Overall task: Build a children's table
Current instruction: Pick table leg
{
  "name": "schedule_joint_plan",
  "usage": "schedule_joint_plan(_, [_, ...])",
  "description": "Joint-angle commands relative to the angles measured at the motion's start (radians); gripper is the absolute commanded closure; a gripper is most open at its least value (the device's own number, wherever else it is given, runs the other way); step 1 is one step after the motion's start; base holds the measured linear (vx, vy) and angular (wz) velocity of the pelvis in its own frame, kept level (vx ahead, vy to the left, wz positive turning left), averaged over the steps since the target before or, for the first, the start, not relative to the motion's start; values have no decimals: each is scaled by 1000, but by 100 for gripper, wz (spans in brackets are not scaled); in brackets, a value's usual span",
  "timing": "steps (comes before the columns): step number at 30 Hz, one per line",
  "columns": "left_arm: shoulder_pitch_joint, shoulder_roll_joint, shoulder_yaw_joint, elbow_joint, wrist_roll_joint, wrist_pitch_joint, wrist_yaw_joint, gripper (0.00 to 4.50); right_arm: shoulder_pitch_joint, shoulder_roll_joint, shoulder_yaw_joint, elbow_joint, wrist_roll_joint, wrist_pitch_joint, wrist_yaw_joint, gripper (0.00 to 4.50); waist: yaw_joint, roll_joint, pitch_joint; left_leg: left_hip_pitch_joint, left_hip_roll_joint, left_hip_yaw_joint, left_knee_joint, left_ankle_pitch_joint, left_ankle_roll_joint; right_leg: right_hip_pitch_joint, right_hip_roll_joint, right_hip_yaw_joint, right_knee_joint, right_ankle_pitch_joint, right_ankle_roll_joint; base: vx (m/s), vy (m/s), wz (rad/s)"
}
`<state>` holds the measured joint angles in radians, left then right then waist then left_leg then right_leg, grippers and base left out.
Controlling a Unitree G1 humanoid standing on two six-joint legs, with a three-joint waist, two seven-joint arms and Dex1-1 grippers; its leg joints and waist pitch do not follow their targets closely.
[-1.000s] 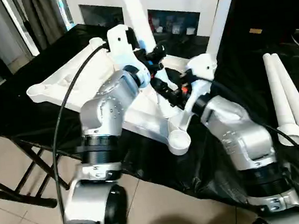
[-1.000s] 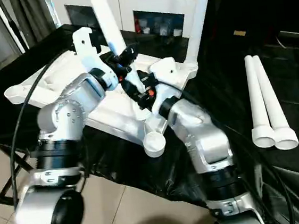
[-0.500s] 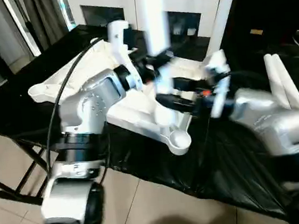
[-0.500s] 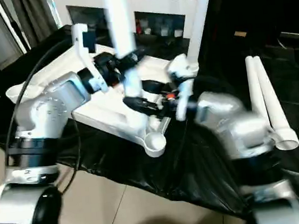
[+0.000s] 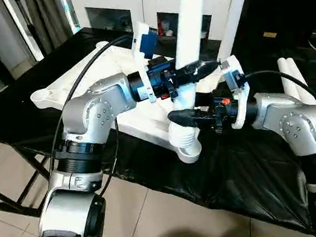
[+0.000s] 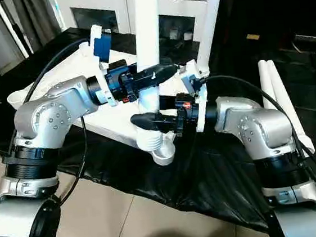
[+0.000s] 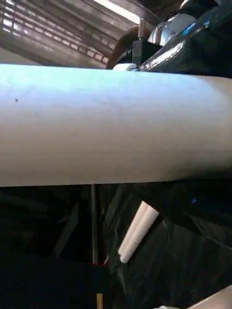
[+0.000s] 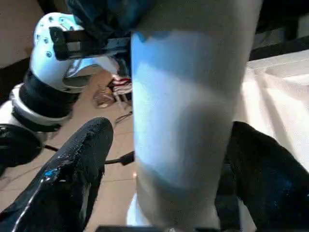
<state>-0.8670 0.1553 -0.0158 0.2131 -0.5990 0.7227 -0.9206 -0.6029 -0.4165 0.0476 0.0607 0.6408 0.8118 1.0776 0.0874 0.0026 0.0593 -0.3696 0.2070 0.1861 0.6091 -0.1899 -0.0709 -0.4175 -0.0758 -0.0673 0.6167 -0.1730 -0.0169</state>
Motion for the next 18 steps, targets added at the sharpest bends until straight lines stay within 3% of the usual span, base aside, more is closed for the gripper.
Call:
schedule_joint_plan(1, [3, 4, -10, -28, -13, 5, -13, 260, -20, -11, 8, 6, 18, 17, 12, 52, 1, -22, -81, 4, 12, -2, -56, -39, 64, 74, -51, 43, -58, -108, -220, 0, 0, 0])
schedule_joint_plan(8, [0, -10, -15, -20, -12, 6, -12, 260, -20, -6, 34, 7, -5, 6, 20, 52, 2, -22, -81, 4, 13, -2, -56, -42, 58, 73, -53, 43, -58, -120, -215, 0, 0, 0])
schedule_joint_plan(9, [0, -11, -15, -21, -14, 7, -13, 260, -21, -4, 35, 9, -5, 5, 16, 79, 1, -22, -81, 4, 12, -2, -56, -42, 58, 73, -52, 43, -58, -118, -214, 0, 0, 0])
schedule_joint_plan(13, [0, -14, -15, -21, -14, 9, -10, 260, -22, -3, 34, 8, -9, 8, 17, 86, 2, -21, -82, 4, 12, -2, -56, -37, 58, 74, -51, 43, -56, -109, -216, 0, 0, 0])
schedule_joint_plan(15, [1, -13, -20, -21, -11, 7, -15, 260, -21, -2, 33, 9, -11, 7, 16, 125, 2, -22, -82, 3, 11, -2, -55, -39, 59, 74, -51, 43, -57, -108, -216, 0, 0, 0])
schedule_joint_plan(18, [4, -7, -28, -22, -6, 7, -26, 260, -24, -1, 33, 14, -18, 0, 15, 135, 3, -21, -82, 4, 11, -2, -55, -40, 59, 74, -52, 42, -57, -113, -214, 0, 0, 0])
